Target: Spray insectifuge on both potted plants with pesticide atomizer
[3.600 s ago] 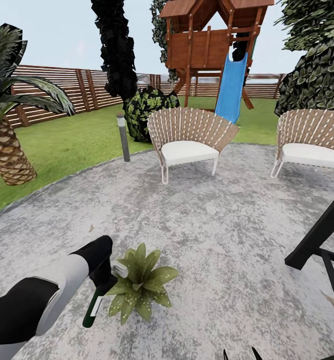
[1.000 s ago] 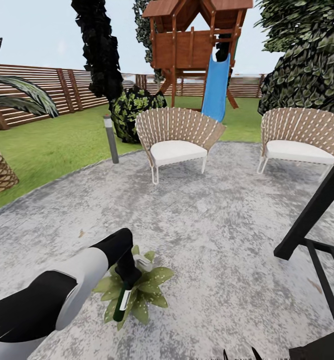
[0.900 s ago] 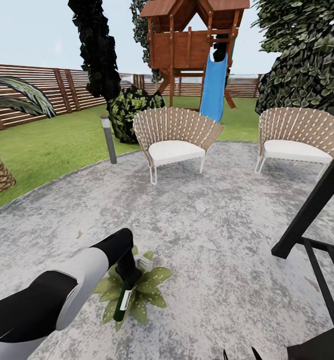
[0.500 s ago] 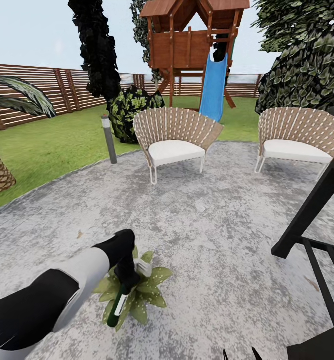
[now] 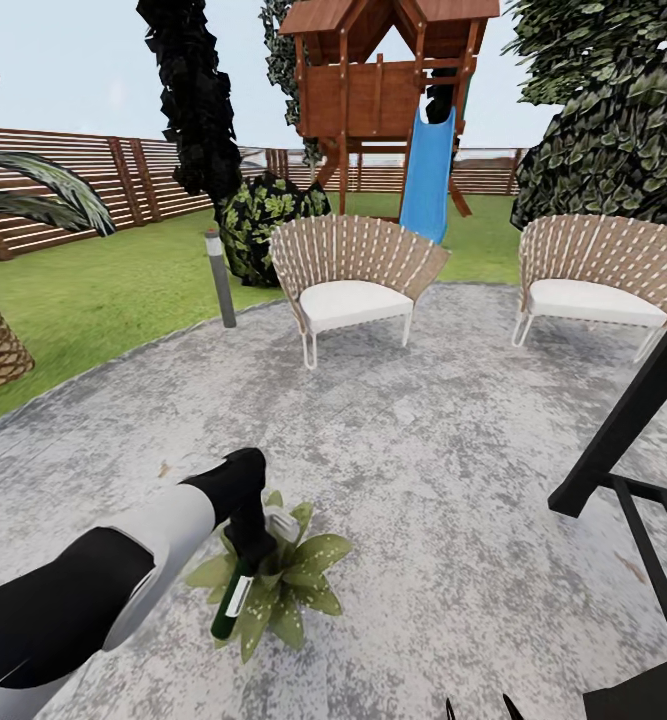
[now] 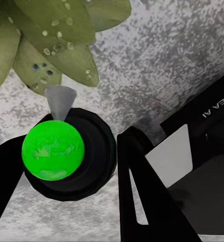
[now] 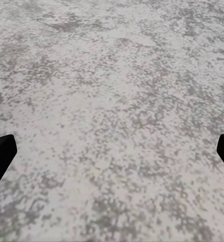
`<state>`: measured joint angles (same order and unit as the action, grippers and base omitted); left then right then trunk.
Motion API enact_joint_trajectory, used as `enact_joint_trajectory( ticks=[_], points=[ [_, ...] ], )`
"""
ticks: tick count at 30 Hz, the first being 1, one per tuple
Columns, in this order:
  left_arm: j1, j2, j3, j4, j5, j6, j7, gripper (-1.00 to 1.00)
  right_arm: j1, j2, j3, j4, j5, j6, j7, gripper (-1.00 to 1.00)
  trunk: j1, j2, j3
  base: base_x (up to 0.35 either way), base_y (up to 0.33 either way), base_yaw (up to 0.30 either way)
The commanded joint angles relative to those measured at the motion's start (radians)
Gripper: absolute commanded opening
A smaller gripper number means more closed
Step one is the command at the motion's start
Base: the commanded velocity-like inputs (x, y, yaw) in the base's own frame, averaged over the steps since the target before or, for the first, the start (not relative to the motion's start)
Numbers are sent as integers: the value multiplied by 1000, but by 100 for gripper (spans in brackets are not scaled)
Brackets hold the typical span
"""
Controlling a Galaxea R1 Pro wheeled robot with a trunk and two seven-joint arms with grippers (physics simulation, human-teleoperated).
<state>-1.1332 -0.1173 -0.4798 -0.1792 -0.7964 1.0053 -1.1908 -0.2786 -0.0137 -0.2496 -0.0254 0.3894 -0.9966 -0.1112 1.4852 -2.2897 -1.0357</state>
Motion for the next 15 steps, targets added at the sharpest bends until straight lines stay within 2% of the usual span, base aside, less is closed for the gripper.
enact_joint_trajectory(
  ticks=[1,4,7,12,15],
  points=[
    [-1,0,2,-2,-10,7,-9,-100,-1,0,-2,1,11,-2,-10,100,0,0,-1,0,5,0],
    [-5,6,-1,-1,-10,7,-9,-100,-1,0,-2,1,11,-2,-10,100,0,0,-1,0,2,0],
    [-20,53,-1,0,-9,7,-10,-100,-1,0,-2,1,11,-2,-10,100,0,0,-1,0,0,0],
    [-15,76,-3,1,-10,1,-6,-100,-1,0,-2,1,11,-2,-10,100,0,0,-1,0,0,0],
    [-11,102,-4,1,-10,-3,-3,-100,-1,0,-2,1,11,-2,-10,100,0,0,-1,0,0,0]
  ],
)
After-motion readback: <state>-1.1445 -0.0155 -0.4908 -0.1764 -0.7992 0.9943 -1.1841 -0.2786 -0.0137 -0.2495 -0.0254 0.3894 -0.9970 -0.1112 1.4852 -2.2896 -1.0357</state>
